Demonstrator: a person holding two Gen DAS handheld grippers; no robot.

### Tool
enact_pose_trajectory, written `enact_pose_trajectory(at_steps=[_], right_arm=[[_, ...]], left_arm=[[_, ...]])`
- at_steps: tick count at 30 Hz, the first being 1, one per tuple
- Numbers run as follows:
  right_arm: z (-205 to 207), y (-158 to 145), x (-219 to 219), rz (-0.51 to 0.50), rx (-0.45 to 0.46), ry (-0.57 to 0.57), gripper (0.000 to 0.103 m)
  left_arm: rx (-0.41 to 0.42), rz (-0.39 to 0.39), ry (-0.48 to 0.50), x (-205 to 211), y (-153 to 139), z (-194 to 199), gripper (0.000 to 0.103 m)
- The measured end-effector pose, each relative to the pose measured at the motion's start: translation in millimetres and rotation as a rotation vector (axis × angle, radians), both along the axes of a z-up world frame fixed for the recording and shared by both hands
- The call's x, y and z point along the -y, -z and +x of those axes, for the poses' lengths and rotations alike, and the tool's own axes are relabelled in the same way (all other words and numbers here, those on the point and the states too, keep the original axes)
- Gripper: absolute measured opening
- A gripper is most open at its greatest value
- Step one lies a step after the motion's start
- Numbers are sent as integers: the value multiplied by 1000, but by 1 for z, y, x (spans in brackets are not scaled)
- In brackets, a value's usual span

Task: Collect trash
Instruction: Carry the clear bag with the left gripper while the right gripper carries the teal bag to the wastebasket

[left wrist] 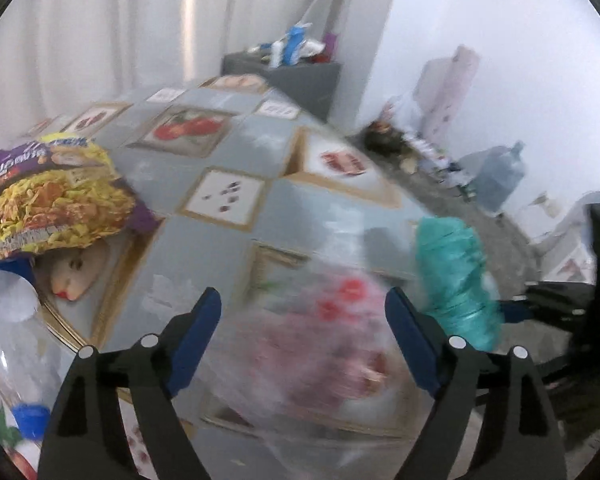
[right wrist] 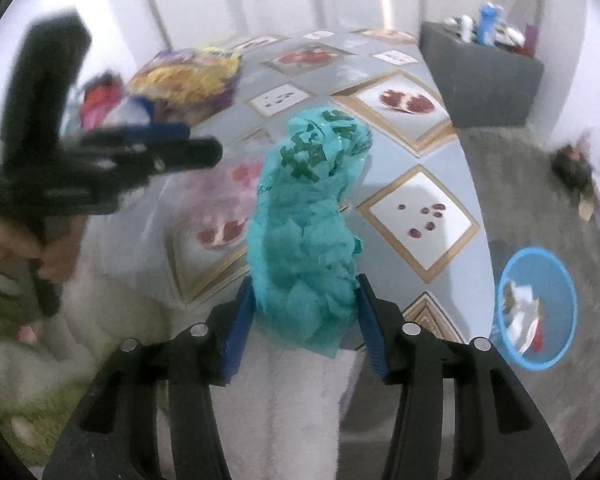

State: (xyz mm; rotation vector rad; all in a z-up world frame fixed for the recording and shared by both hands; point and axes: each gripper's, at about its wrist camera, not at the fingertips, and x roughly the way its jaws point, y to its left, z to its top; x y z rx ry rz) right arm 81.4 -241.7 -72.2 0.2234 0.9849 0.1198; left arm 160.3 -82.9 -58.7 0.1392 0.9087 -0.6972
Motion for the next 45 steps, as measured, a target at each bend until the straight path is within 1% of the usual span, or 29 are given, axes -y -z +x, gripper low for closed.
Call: enact_pose_trajectory(at_steps=[2,3,4,5,8,11,13,16,19,21,28,31,32,33,34,35,36,38,41,42,44,45], right_arm=[[2,1,6,40,-11,29,49],[3,2,9,57,-15,43,50],[4,2,12,69,-20,55,50],[4,2,14,81,-23,63,50],[4,0,17,114,-23,74,53],[5,1,19,120,-22,79,57],[7,1,21,114,-22,85,58],[8,0,22,110,-20,91,60],[10,-3,23,106,-10,98,62],[10,-5,23,104,-3,100,63],[17,-1,16,79,-8,86,63],[19,3,12,35,-8,77,62],[19,3,10,13,-3,75,58],[20,3,10,2,-3,72,53],[19,3,10,-7,-2,72,50],[19,3,10,-7,0,72,48],[18,3,12,1,1,76,47],[18,4,13,9,5,84,45],[16,5,14,15,13,95,43],[16,5,14,15,16,98,43],[15,4,14,15,20,101,42],[15,4,14,15,23,104,42]], left_arm=[[-47,25,-26,-1,13,12,82],[-79,24,-31,-4,17,12,83],[-87,14,-33,-10,17,8,83],[-95,3,-17,-12,16,4,83],[-173,-27,60,-17,14,-15,83],[-213,-50,101,-20,13,-29,83],[-193,-17,88,-17,13,-34,83],[-115,101,81,-3,15,-41,83],[-39,215,125,17,19,-53,83],[-5,244,149,24,21,-59,83],[7,237,137,26,23,-59,84],[8,236,132,26,22,-60,83],[9,237,129,27,22,-59,81],[12,234,122,26,21,-59,77],[13,233,116,26,21,-59,73],[15,232,114,26,20,-58,72],[18,230,113,25,20,-58,68],[24,227,104,24,19,-58,65],[33,224,84,20,18,-57,56],[36,223,75,19,18,-57,51],[38,219,75,18,17,-58,49],[42,216,81,18,17,-59,44]])
